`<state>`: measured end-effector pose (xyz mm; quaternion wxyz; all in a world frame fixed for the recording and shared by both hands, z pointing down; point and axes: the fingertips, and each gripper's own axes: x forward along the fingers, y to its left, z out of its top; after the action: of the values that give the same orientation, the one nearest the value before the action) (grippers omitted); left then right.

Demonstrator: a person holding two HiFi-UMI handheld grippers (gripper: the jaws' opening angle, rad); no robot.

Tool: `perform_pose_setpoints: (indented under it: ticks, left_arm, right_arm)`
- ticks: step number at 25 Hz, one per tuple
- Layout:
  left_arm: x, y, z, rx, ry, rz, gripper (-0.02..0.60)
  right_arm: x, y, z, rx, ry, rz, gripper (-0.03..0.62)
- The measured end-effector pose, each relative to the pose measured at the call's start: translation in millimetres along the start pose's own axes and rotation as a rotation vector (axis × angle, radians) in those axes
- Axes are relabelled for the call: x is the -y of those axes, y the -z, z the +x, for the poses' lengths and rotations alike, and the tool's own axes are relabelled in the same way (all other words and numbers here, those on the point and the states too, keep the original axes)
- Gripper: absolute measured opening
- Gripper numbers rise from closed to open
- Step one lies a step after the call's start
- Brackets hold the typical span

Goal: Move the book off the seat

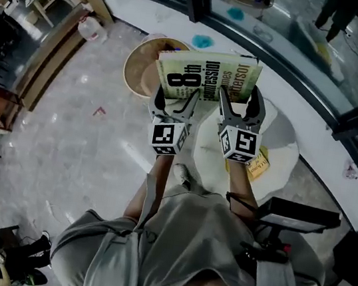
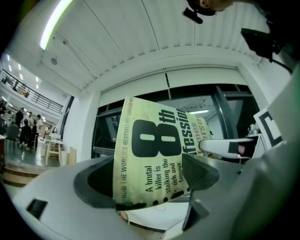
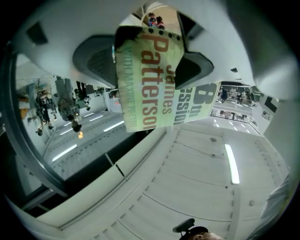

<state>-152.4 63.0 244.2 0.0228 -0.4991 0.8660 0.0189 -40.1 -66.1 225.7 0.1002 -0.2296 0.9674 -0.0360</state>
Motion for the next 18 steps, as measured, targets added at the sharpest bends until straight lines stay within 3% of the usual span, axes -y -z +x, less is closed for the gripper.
perform_pose_setpoints:
  ticks: [7, 12, 18]
  left_arm:
    - [-129, 2, -45, 0.024, -0.151, -0.038, 0.425]
    - [-203, 6, -50, 0.040, -0.185, -0.085, 0.425]
    - [-254, 9, -60, 0.054, -0.205, -0.091, 0.425]
  right_arm:
    - [-127, 24, 56, -0.025, -0.135, -0.005, 0.376]
    - [-191, 35, 99, -0.031, -0.170, -0.029, 0.376]
    - [-238, 50, 119, -0.067, -0.189, -0.027, 0.376]
